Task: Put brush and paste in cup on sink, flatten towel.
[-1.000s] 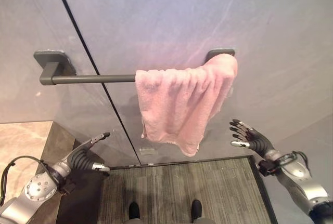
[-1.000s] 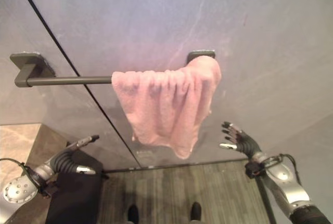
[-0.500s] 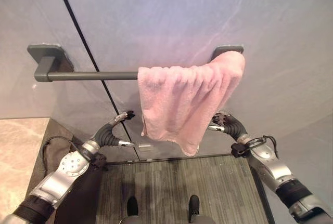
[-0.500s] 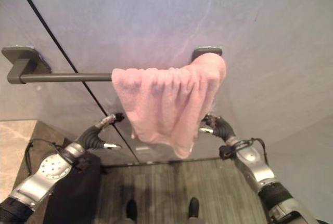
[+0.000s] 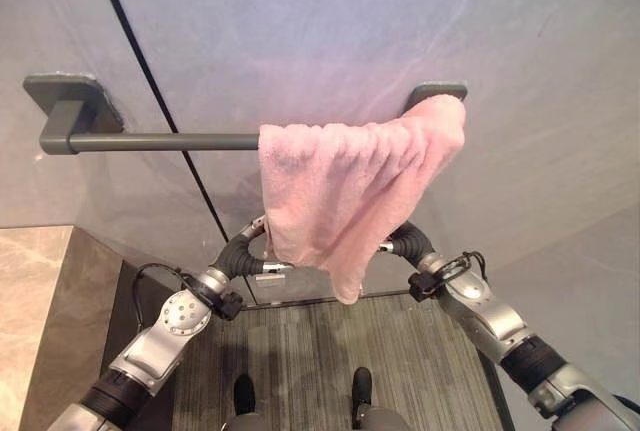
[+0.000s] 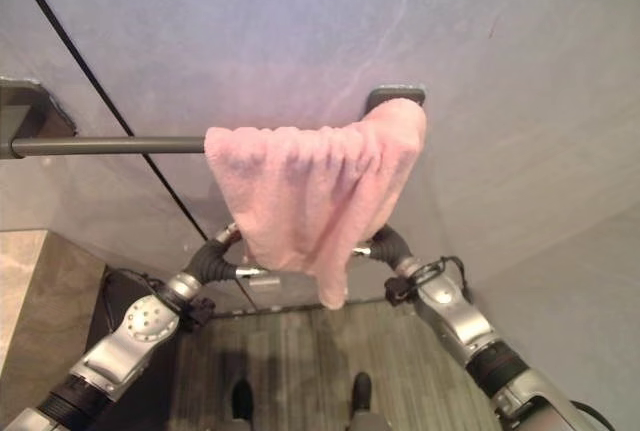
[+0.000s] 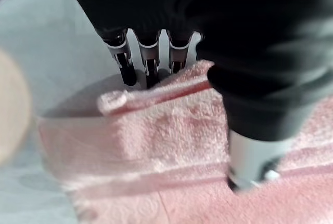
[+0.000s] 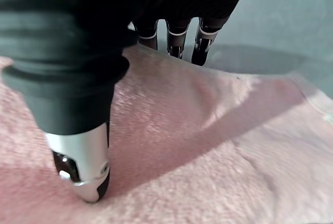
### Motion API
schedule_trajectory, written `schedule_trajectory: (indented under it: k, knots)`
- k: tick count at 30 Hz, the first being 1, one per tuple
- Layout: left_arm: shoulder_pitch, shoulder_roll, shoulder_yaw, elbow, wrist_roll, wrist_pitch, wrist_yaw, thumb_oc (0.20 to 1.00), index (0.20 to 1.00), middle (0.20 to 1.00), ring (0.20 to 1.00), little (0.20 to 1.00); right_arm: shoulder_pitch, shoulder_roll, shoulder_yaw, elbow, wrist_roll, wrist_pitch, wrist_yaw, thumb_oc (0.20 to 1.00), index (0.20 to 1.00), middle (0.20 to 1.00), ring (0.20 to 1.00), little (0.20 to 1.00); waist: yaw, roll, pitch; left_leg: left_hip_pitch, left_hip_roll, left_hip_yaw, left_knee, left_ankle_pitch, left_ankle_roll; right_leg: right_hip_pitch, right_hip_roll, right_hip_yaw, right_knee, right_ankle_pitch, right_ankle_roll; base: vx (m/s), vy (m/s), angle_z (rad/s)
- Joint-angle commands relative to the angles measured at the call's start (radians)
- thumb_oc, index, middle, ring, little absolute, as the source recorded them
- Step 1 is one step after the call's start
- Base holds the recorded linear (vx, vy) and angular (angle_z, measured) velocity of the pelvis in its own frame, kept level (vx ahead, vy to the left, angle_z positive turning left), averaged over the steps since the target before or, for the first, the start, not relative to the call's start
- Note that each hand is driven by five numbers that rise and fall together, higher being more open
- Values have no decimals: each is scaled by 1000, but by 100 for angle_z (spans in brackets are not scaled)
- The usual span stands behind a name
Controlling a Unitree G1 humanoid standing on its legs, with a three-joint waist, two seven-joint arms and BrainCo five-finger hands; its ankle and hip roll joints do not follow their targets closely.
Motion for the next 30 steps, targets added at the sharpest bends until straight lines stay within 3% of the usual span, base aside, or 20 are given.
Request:
schedule_trajectory:
  k: [1, 16, 21, 26, 30]
  knots:
    - [-79, 6, -15, -2, -10, -36, 33, 200, 200, 200, 200, 200, -103, 54, -4, -70, 13, -57, -4, 200, 200, 200, 200, 200, 6, -29, -38, -7, -16, -13, 30, -38, 15, -57, -56, 17, 1, 94, 70, 8, -9, -4]
    - [5, 13, 81, -45, 12, -39, 32, 200, 200, 200, 200, 200, 76, 52, -122, -196, 73, -85, 41, 200, 200, 200, 200, 200, -6, -21, -54, 17, -9, -1, 20, -41, 14, -46, -50, 25, 1, 86, 72, 0, 0, 0]
    - [85, 51, 213, -256, -53, -87, 32, 200, 200, 200, 200, 200, 162, -11, -207, -412, 98, -129, 80, 200, 200, 200, 200, 200, -11, -23, -63, 18, -6, -5, 15, -40, 11, -44, -50, 20, 1, 84, 75, 0, 0, 0]
    - [212, 36, 409, -450, 8, -133, 126, 200, 200, 200, 200, 200, 220, -15, -261, -564, 100, -159, 77, 200, 200, 200, 200, 200, 6, -29, -65, 17, -6, -15, 15, -43, 10, -40, -52, 13, 1, 78, 75, 0, 0, 0]
    - [316, 26, 521, -566, -25, -149, 153, 200, 200, 200, 200, 200, 164, -41, -177, -696, 140, -139, 119, 200, 200, 200, 200, 200, 47, -38, -53, 3, -8, -29, 22, -43, 11, -43, -55, 3, 1, 80, 74, 0, 0, 0]
